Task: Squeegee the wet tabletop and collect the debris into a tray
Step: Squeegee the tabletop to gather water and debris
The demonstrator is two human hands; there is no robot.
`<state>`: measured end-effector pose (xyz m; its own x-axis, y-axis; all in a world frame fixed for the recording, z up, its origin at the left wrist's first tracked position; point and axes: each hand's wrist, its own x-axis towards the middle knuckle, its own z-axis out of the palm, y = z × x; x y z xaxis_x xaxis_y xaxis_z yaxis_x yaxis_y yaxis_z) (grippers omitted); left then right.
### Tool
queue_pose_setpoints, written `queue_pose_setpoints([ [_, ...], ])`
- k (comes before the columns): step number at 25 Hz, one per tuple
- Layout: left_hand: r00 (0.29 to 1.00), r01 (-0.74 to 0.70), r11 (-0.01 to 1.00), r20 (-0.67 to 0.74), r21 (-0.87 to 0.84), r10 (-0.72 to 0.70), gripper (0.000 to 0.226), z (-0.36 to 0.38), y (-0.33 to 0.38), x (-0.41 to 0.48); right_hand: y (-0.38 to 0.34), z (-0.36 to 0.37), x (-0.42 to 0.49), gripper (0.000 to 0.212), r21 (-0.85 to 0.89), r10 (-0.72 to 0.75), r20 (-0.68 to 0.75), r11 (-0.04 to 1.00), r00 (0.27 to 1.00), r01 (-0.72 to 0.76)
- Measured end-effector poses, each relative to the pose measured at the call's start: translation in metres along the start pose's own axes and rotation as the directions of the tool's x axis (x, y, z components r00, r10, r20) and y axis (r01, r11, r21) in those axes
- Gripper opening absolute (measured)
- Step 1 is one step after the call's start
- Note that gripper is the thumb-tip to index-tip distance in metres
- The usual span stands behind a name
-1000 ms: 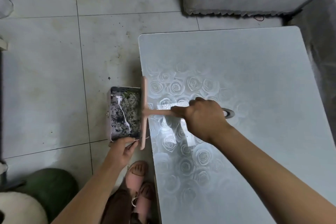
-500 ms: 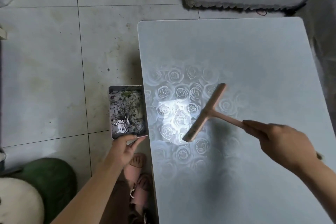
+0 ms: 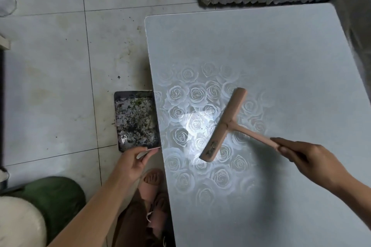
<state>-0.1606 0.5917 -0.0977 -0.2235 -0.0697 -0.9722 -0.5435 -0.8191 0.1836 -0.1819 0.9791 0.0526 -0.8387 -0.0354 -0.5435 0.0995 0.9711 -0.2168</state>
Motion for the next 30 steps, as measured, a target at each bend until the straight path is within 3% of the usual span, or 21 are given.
queue_pose_setpoints([
  [3,0.999,-0.002,1.0,0.047,0.013,0.001,0.022,0.0,0.002,0.002,-0.034,0.024,0.039,0.034,0.027,-0.184,-0.041,0.982,0.982,0.185],
  [6,0.996,0.003,1.0,0.09,0.012,-0.004,0.018,0.0,0.0,0.002,-0.058,0.014,0.073,0.032,-0.088,-0.303,-0.099,0.952,0.948,0.295],
  [8,0.995,0.001,1.0,0.102,0.006,-0.002,0.019,-0.001,0.0,0.002,-0.036,-0.011,0.068,0.03,-0.121,-0.255,-0.147,0.963,0.956,0.239],
  [10,0.995,0.013,1.0,0.103,0.0,-0.012,0.022,-0.001,0.001,0.001,-0.001,-0.036,0.05,0.024,-0.131,-0.186,-0.117,0.977,0.976,0.17],
  [12,0.993,0.022,1.0,0.114,-0.02,-0.019,0.026,0.0,0.003,0.003,0.003,-0.043,0.047,0.032,-0.108,-0.148,-0.078,0.984,0.986,0.139],
  [15,0.992,-0.004,0.999,0.122,-0.05,0.01,0.041,0.002,0.007,0.01,-0.049,-0.022,0.078,0.032,-0.142,-0.309,0.002,0.941,0.951,0.307],
  [18,0.992,-0.013,0.997,0.125,-0.079,0.022,0.041,0.0,0.006,0.016,-0.091,-0.023,0.104,0.029,-0.228,-0.427,-0.038,0.884,0.903,0.408],
  [23,0.991,0.002,0.997,0.133,-0.082,0.009,0.06,-0.004,0.005,0.024,-0.036,-0.079,0.102,0.029,-0.155,-0.255,-0.079,0.958,0.964,0.241],
  [25,0.99,0.004,0.996,0.142,-0.086,0.008,0.049,-0.006,0.006,0.026,-0.055,-0.075,0.107,0.03,-0.168,-0.264,-0.045,0.953,0.964,0.253],
  [28,0.989,0.006,0.996,0.149,-0.093,0.008,0.039,-0.007,0.005,0.03,-0.12,-0.048,0.128,0.033,-0.248,-0.421,0.048,0.873,0.906,0.419],
  [30,0.988,-0.005,0.994,0.152,-0.107,0.021,0.037,-0.008,0.005,0.031,-0.158,-0.04,0.142,0.03,-0.382,-0.517,0.015,0.788,0.856,0.483],
])
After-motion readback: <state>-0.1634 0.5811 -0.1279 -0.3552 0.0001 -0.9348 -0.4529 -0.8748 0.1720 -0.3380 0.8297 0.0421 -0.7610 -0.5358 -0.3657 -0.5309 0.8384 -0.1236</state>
